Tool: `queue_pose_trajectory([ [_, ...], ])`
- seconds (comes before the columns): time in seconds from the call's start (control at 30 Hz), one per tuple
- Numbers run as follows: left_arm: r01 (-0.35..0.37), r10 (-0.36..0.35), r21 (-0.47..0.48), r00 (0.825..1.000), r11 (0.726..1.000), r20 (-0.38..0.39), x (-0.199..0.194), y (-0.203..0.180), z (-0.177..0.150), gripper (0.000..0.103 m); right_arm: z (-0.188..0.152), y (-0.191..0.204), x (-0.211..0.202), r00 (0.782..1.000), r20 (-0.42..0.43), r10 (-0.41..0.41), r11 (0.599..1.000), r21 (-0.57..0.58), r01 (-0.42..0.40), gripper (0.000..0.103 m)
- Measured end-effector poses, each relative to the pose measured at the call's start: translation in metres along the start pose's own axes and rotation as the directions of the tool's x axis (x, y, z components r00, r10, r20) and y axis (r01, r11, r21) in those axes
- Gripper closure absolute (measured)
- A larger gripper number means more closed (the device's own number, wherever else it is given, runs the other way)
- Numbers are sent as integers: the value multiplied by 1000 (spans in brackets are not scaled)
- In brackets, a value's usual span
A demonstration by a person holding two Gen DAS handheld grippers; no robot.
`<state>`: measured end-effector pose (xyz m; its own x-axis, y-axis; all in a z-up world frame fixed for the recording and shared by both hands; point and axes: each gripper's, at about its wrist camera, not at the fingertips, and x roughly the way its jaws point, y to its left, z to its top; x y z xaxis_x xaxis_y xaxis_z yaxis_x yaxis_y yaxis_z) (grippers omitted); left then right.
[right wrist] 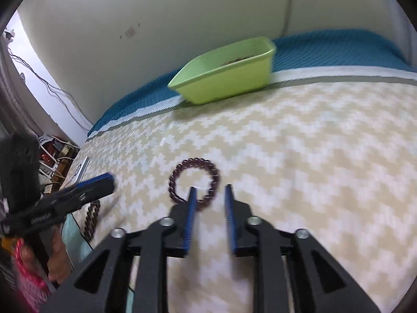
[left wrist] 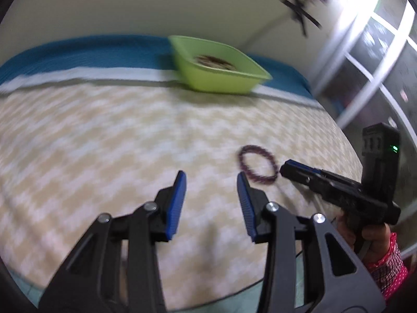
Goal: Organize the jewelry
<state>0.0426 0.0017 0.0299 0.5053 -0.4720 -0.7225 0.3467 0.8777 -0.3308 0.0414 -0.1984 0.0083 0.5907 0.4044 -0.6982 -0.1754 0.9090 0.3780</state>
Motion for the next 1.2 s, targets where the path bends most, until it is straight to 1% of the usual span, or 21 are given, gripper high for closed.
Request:
queue_pose_trajectory([
  [0.03, 9, -9, 11, 1000, 1000, -15, 8, -7, 4, 65, -2, -5, -6, 1000, 9, -3, 1000, -1, 3, 88],
  [0.13, 18, -15, 50, 998, 999, -57, 34, -25, 11, 65, -1, -10, -12, 1000, 20, -3, 1000, -29, 4, 88],
  [0.23, -14, 23, 102, 995, 995, -93, 55, -41, 14, 65, 5, -6, -6, 1000, 2, -19, 997, -81, 19, 88],
  [0.27, -27, 40, 124, 994, 992, -99, 59, -44, 13, 65, 7, -4, -2, 1000, -5, -17, 996, -91, 16, 88],
  [0.3, -51, 66, 153, 994, 987, -89, 61, -49, 13, 66, 10, -1, 2, 1000, -14, -14, 994, -105, 13, 88],
  [0.33, -74, 89, 176, 993, 982, -83, 62, -52, 12, 71, 12, 4, 7, 1000, -22, -18, 993, -121, 15, 88],
  [0.37, -104, 120, 192, 990, 976, -72, 62, -53, 11, 84, 14, 8, 13, 999, -35, -28, 989, -146, 23, 88],
  [0.4, -129, 144, 204, 988, 970, -57, 62, -52, 9, 88, 16, 11, 18, 998, -44, -34, 985, -169, 26, 88],
  [0.47, -113, 123, 185, 991, 976, -46, 60, -46, 9, 96, 18, 20, 29, 997, -56, -61, 972, -231, 47, 88],
  [0.5, -104, 113, 177, 993, 979, -45, 59, -43, 9, 96, 19, 24, 32, 996, -59, -73, 966, -254, 56, 99],
  [0.53, -91, 100, 168, 994, 982, -46, 60, -41, 10, 96, 20, 27, 36, 995, -68, -75, 960, -274, 53, 103],
  [0.6, -66, 75, 149, 996, 987, -51, 59, -37, 12, 97, 22, 29, 41, 995, -80, -62, 960, -276, 37, 103],
  [0.67, -49, 56, 132, 997, 990, -51, 58, -34, 17, 97, 26, 27, 40, 997, -71, -40, 964, -267, 19, 103],
  [0.8, -11, 12, 98, 1000, 995, -9, 43, -25, 43, 97, 49, 23, 23, 1000, 9, 22, 976, -218, -19, 103],
  [0.97, -18, 10, 116, 997, 993, 70, 29, -28, 91, 97, 99, 30, 10, 991, 130, 40, 974, -227, -9, 103],
  [1.07, -42, 26, 129, 992, 991, 122, 29, -28, 127, 97, 131, 31, 15, 983, 177, 40, 974, -227, 1, 103],
  [1.1, -46, 29, 129, 991, 991, 129, 31, -27, 134, 97, 140, 30, 18, 982, 185, 40, 975, -224, 3, 103],
  [1.2, -81, 62, 118, 985, 990, 160, 47, -21, 160, 96, 164, 22, 36, 979, 203, 35, 981, -195, 5, 103],
])
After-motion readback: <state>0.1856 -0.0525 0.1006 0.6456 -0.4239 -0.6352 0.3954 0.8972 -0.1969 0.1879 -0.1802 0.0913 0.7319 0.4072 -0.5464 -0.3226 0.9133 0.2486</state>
